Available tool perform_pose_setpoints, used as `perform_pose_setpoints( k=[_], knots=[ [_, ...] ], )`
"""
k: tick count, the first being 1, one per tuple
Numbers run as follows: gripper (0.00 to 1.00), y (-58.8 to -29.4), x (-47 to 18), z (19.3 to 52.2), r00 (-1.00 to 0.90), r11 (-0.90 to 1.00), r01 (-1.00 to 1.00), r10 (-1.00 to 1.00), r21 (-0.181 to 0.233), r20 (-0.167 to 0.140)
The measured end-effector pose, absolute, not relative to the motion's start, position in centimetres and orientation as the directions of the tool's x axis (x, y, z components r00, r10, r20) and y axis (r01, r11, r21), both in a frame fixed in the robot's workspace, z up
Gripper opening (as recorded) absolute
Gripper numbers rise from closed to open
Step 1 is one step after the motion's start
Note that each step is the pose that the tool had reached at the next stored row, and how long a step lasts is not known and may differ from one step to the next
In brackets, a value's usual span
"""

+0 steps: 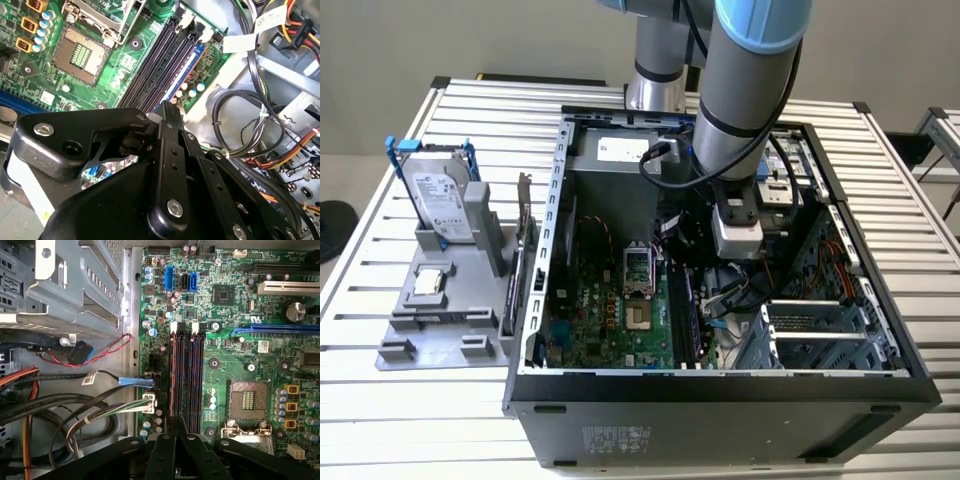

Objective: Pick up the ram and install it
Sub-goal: 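Press down the ram until it locks into place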

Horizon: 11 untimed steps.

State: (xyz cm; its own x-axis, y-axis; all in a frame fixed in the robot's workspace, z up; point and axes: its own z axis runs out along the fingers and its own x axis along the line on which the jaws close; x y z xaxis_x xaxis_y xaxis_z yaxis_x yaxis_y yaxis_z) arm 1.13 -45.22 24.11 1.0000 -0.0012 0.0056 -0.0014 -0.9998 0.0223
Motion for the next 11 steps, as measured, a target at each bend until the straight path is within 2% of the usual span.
perform_pose_setpoints(
  k=[11],
  knots=[
    [0.0, -45.22, 1.13, 24.11, 0.999, -0.999, 0.046, 0.047, 0.014, 0.006]
  ],
)
